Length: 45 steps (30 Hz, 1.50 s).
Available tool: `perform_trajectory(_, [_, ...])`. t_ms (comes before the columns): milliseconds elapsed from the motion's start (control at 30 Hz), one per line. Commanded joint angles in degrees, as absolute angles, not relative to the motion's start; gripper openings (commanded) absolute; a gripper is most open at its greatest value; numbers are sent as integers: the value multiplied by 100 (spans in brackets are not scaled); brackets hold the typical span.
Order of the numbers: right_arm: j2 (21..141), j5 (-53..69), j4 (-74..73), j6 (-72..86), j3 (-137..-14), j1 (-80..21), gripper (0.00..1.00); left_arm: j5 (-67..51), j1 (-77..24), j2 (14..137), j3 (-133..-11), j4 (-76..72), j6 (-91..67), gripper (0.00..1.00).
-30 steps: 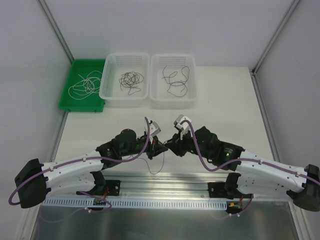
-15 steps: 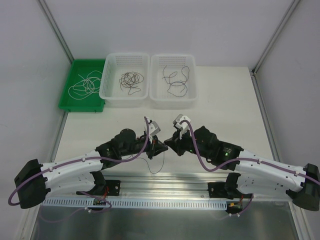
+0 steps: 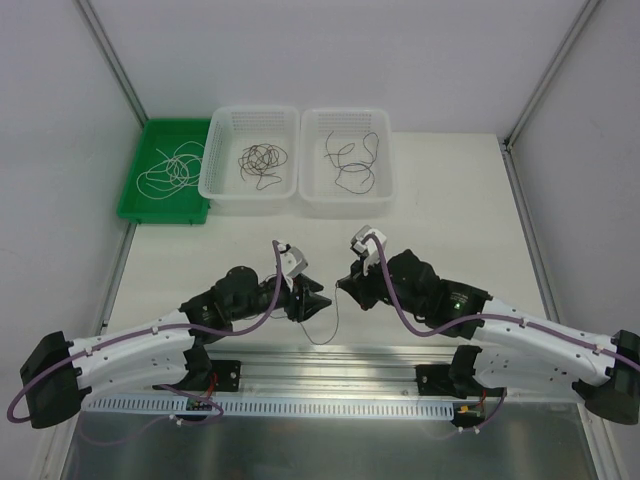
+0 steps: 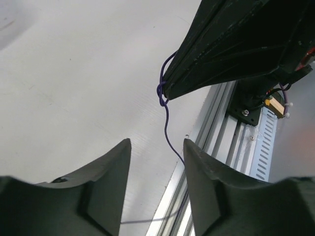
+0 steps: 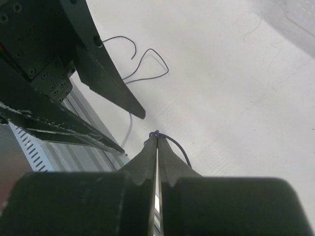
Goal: Untangle the cables
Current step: Untie the cable.
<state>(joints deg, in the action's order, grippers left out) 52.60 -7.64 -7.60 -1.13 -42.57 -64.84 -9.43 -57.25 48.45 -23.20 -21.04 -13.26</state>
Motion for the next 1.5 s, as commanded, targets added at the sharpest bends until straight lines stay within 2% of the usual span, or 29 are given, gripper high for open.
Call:
perform_trajectory(0, [5317,-633,-1072,-228,-4693,-6477,1,-931,-5669,4501,-2233,-2390,-933,49])
perform_trajectory(33, [5370,-598,-1098,-246,-4719,-6469,1,-949,-5669,4396,-2241,-2391,-879,57])
perform_trajectory(67, [5414,-511,-1177,-281,-4798,-6477,1,-984,-5669,4368,-2241,-2399,-835,59])
perform_trajectory(233, [5563,-325,-1222,-264,-4939,-6478,1,-1125,-5669,4543,-2294,-2522,-712,62])
perform_trajectory(600, [5432,-369,-1108,-141,-4931,-6478,1,-1450,-5695,5475,-2162,-3682,-1283,51])
perform_trajectory(900, [5116,-650,-976,-106,-4764,-6478,1,-1257,-5757,5599,-1899,-4201,-1599,44])
perform_trajectory(1100, [4975,-686,-914,-70,-4702,-6478,1,-1248,-5774,5721,-1819,-4526,-1749,34])
perform_trajectory(1467, [4957,-738,-853,-44,-4623,-6469,1,-1512,-5783,5862,-1741,-5097,-2013,38])
